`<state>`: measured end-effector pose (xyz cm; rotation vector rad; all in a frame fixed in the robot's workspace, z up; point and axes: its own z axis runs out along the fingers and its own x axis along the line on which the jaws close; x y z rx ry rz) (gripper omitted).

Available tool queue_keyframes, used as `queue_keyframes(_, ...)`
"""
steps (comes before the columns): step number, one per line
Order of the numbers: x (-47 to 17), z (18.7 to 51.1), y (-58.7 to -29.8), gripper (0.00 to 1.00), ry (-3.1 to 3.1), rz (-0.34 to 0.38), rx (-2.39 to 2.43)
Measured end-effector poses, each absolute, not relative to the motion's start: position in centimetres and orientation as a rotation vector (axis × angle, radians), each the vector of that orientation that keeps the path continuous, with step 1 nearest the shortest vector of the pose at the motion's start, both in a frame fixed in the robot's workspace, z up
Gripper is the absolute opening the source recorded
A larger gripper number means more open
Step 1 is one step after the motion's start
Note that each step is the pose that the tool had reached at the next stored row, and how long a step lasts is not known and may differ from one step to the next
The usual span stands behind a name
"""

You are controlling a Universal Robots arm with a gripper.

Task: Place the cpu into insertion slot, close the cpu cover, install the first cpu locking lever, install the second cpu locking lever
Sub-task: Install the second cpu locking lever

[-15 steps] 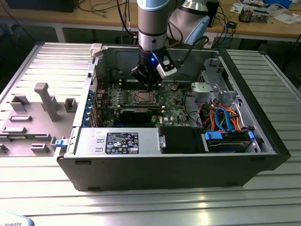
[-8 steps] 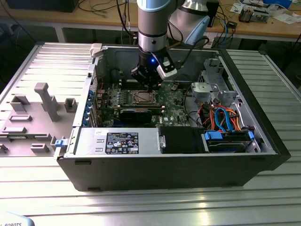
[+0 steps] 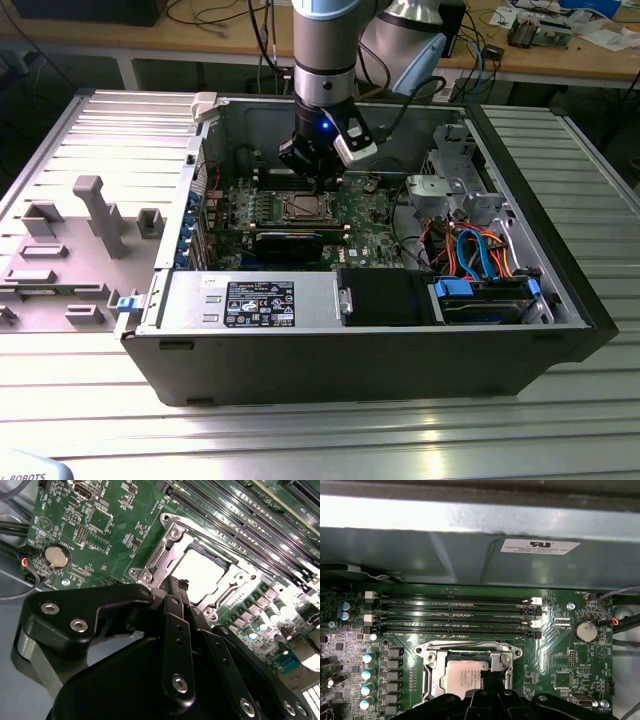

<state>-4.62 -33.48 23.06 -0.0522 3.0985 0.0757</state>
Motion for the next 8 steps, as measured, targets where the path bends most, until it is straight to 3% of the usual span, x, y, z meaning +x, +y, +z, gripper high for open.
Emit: queue_keyframes(8,-4.62,23.77,-33.47,0.11,3.098,0.076,-0.052)
